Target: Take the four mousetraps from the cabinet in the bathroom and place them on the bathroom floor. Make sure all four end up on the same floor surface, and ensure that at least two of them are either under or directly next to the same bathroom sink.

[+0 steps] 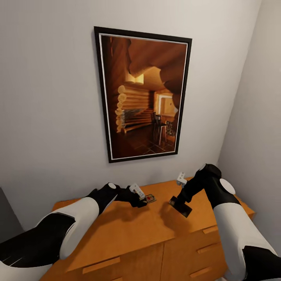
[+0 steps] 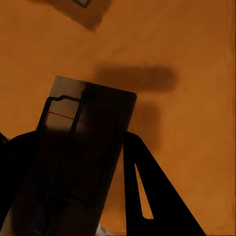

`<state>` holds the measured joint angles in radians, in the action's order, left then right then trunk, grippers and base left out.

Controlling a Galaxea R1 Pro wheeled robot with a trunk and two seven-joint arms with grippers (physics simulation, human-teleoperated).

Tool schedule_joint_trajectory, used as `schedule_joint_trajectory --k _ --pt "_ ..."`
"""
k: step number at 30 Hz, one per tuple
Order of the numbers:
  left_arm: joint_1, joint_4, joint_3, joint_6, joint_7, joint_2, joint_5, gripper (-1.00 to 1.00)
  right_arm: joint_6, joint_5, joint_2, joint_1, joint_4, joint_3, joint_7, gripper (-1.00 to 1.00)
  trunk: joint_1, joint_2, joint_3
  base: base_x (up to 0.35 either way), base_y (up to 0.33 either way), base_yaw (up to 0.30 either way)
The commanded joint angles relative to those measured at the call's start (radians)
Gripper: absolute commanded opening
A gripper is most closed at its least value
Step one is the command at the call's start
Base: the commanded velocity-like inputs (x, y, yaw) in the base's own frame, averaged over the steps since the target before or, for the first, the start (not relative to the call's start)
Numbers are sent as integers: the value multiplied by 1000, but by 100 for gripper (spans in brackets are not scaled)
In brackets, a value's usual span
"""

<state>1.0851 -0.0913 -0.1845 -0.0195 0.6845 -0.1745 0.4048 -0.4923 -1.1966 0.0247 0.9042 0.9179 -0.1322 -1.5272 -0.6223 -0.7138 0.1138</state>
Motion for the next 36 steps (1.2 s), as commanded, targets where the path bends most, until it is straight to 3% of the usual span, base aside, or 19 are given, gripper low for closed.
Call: schedule_joint_trajectory --k 1,9,36 --pt "1 -1 -7 -1 1 0 -3 -100 -11 -5 0 1 1 -1 -7 -100 4 6 -1 0 -134 0" --pt "1 -1 -7 0 1 0 -3 -100 -11 -5 0 1 1 -1 -7 -100 34 62 -26 -51 -32 0" --pt "1 -1 -7 -1 1 0 -3 -100 -11 -5 0 1 1 -1 -7 -100 138 251 -111 -328 -71 0"
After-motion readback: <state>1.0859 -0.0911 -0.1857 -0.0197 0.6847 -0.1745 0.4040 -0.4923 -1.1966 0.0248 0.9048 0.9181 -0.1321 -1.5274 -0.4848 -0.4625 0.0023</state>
